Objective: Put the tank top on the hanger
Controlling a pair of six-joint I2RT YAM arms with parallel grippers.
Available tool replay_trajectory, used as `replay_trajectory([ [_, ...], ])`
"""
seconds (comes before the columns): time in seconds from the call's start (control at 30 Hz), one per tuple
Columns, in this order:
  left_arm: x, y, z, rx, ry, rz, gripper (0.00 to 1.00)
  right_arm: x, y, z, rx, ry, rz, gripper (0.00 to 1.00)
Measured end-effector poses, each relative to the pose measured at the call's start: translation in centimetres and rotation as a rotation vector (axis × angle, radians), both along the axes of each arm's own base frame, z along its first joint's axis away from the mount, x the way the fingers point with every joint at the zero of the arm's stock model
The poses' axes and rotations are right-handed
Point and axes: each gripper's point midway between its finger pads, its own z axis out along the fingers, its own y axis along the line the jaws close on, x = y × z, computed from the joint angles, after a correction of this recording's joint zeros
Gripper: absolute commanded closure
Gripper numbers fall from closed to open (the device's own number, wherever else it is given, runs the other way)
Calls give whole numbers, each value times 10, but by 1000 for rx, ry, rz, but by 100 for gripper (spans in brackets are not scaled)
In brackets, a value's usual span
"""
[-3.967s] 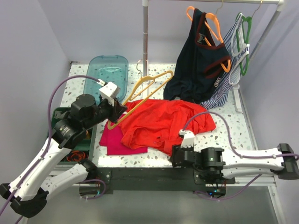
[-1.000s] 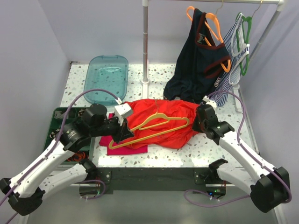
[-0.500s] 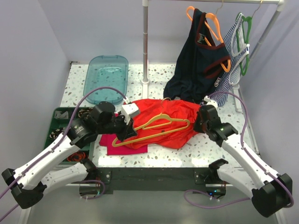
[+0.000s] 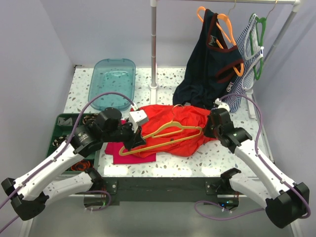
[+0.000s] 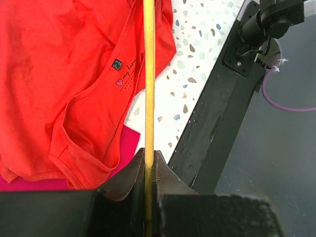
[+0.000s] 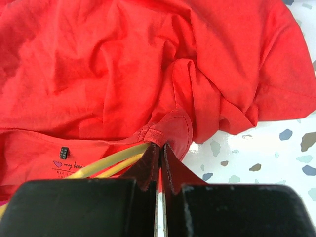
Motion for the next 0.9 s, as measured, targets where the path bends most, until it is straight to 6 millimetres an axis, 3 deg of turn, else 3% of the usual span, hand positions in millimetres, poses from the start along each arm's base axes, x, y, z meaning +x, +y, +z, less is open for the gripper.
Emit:
replay_trajectory([
  [0.37,0,-9,-4,9,5,-24,100,10,3,17,-8,-15,9,100],
  [0.6,23,-17,-17,53,-16,36,100,12,9,42,27,-60,31,100],
  [0.9,34,-25,-9,19,-58,55,100,7,11,57,49,-83,51,100],
])
